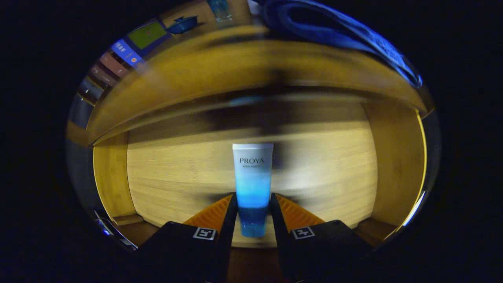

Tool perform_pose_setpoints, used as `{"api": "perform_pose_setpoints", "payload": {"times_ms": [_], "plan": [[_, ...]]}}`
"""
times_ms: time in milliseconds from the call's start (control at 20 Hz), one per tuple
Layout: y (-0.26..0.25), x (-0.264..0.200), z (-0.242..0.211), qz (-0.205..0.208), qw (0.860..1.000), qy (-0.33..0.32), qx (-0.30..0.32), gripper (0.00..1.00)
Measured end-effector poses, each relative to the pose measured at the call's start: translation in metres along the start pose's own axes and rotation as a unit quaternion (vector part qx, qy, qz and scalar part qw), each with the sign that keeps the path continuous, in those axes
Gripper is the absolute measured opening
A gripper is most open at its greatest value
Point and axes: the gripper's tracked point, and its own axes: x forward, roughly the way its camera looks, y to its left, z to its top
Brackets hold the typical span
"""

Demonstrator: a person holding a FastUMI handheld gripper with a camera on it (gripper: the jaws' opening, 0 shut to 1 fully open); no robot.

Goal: Pull open the drawer, take out the items inside it, and place them on the countertop above the cabinet.

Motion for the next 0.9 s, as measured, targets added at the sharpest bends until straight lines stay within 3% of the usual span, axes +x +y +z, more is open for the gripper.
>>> {"api": "perform_pose_setpoints", "payload": {"times_ms": [50, 150, 200, 250, 400, 900], "plan": [[0.0, -0.002, 0.004, -0.008, 1.0, 0.001, -0.019, 0.56], [0.002, -0.008, 0.009, -0.009, 0.999, -0.007, -0.052, 0.39], [0.006, -0.012, 0.013, -0.001, 0.999, -0.004, -0.048, 0.39], [0.011, -0.013, 0.007, 0.017, 0.999, 0.001, -0.036, 0.32], [0.021, -0.03, -0.003, 0.054, 0.999, 0.007, -0.005, 0.31], [0.07, -0.148, 0.033, 0.105, 0.993, -0.049, -0.023, 0.31]]}}
